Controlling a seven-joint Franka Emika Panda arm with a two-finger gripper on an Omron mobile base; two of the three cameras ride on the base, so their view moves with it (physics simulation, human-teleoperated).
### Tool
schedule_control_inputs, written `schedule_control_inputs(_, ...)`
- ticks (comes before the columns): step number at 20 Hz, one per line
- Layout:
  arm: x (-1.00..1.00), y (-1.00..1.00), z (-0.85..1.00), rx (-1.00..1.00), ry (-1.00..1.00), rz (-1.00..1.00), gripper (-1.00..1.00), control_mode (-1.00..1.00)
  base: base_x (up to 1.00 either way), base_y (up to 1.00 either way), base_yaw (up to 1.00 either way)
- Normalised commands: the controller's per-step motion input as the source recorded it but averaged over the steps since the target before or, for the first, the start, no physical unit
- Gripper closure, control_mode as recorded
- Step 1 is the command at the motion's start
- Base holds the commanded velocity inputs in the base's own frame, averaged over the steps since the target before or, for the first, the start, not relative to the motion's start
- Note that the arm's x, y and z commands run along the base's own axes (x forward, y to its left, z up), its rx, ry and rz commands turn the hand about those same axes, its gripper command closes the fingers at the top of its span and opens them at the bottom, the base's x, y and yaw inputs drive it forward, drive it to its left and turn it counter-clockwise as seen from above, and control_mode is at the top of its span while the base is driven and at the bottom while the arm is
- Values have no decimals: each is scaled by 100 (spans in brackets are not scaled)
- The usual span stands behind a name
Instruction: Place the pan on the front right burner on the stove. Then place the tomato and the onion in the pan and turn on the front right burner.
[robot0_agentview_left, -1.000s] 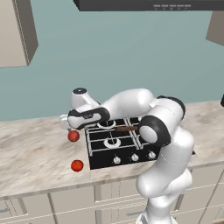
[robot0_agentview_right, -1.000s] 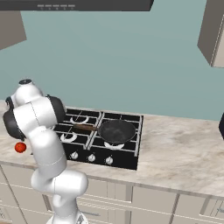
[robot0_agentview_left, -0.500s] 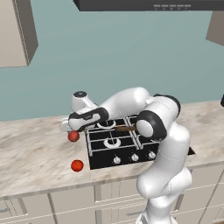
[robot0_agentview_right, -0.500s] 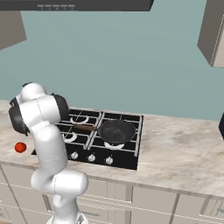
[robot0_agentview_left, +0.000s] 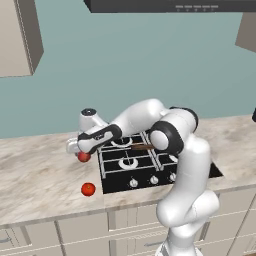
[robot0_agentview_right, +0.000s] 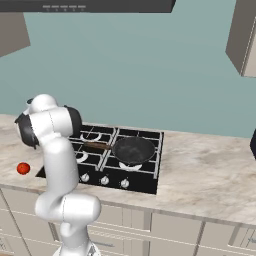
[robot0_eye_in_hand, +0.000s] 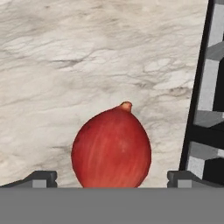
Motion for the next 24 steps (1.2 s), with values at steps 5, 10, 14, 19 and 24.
schedule_control_inputs(5, 0, 0, -20, -3, 0, 0, -100, -100, 0, 0, 0)
schedule_control_inputs(10, 0, 0, -19, -3, 0, 0, -100, -100, 0, 0, 0)
schedule_control_inputs(14, 9, 4, -19, -1, 0, 0, 100, -100, 0, 0, 0)
schedule_control_inputs(19, 1, 0, 3, 0, -3, 0, 100, -100, 0, 0, 0)
schedule_control_inputs(24, -1, -8, 63, 0, -15, 0, 100, -100, 0, 0, 0)
